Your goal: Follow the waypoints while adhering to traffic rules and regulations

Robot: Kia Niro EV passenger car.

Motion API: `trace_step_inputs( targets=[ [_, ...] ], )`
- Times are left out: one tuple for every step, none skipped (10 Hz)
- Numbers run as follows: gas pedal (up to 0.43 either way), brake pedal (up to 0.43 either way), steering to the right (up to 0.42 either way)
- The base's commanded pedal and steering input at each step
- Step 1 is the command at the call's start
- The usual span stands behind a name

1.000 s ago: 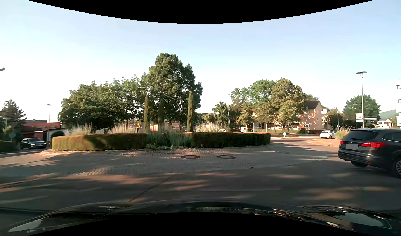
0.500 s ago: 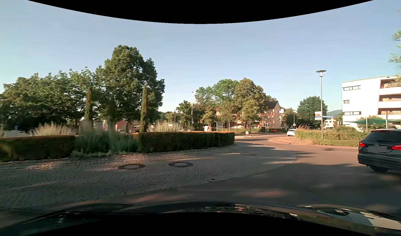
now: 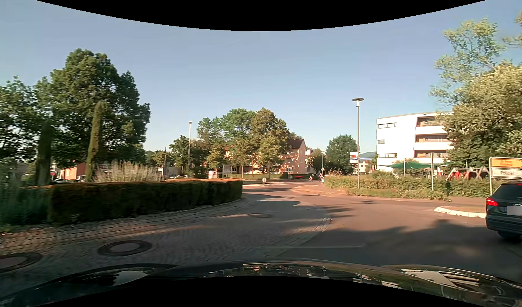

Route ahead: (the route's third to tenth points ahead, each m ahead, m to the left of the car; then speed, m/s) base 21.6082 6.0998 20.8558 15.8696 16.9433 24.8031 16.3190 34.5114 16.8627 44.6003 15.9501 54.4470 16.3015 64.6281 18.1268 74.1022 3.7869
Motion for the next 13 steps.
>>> trace_step_inputs(
  targets=[
    [0.087,0.000,0.473],
    [0.087,0.000,0.465],
    [0.087,0.000,0.451],
    [0.098,0.000,0.434],
    [0.098,0.000,0.417],
    [0.098,0.000,0.390],
    [0.098,0.000,0.351],
    [0.098,0.000,0.316],
    [0.098,0.000,0.277],
    [0.098,0.000,0.248],
    [0.098,0.000,0.205],
    [0.098,0.000,0.156],
    [0.098,0.000,0.114]
  ],
)
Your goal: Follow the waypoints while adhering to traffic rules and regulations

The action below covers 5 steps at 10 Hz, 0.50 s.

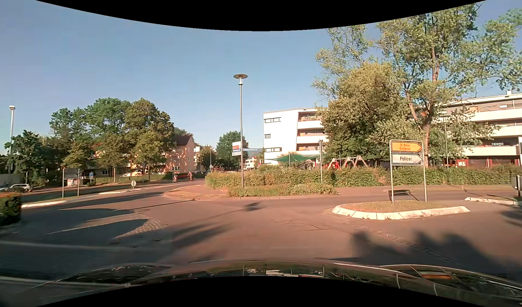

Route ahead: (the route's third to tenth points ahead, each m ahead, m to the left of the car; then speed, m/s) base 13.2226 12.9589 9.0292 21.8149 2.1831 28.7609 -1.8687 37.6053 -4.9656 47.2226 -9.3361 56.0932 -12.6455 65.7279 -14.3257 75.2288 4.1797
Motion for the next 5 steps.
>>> trace_step_inputs(
  targets=[
    [0.098,0.000,0.053],
    [0.098,0.000,-0.004],
    [0.098,0.000,-0.049],
    [0.098,0.000,-0.086],
    [0.098,0.000,-0.122]
  ],
)
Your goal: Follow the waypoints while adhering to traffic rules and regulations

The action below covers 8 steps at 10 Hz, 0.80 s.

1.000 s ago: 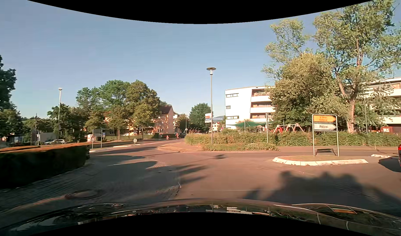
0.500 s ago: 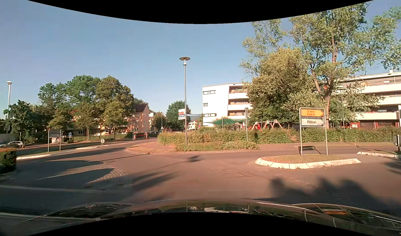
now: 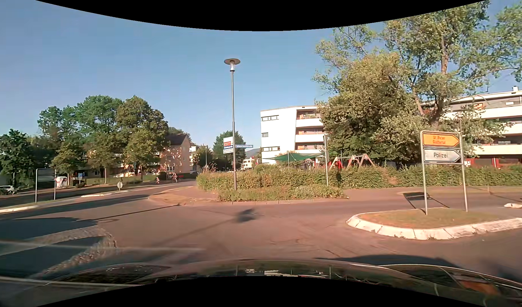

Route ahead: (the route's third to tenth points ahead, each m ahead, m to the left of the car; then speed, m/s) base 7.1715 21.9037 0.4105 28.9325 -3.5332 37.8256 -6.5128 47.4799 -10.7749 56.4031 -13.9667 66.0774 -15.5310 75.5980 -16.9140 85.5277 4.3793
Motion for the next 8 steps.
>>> trace_step_inputs(
  targets=[
    [0.098,0.000,-0.152],
    [0.098,0.000,-0.182],
    [0.098,0.000,-0.206],
    [0.098,0.000,-0.225],
    [0.098,0.000,-0.243],
    [0.098,0.000,-0.257],
    [0.098,0.000,-0.276],
    [0.098,0.000,-0.293]
  ],
)
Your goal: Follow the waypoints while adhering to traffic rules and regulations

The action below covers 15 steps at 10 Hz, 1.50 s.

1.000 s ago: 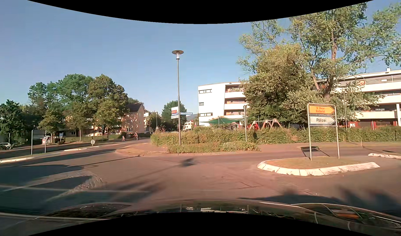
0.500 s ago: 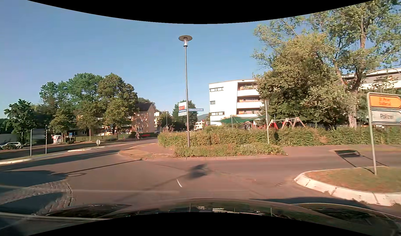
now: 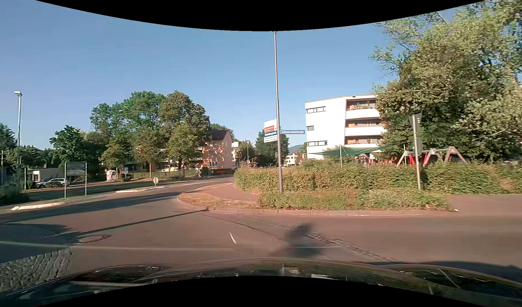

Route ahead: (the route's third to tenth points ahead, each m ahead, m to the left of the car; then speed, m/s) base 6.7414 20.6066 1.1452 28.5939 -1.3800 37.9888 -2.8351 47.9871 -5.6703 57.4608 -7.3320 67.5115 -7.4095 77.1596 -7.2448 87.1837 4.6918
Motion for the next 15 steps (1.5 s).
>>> trace_step_inputs(
  targets=[
    [0.098,0.000,-0.310],
    [0.098,0.000,-0.319],
    [0.098,0.000,-0.323],
    [0.087,0.000,-0.327],
    [0.079,0.000,-0.329],
    [0.079,0.000,-0.330],
    [0.079,0.000,-0.332],
    [0.079,0.000,-0.337],
    [0.079,0.000,-0.337],
    [0.079,0.000,-0.337],
    [0.079,0.000,-0.336],
    [0.079,0.000,-0.339],
    [0.079,0.000,-0.350],
    [0.079,0.000,-0.362],
    [0.079,0.000,-0.375]
  ],
)
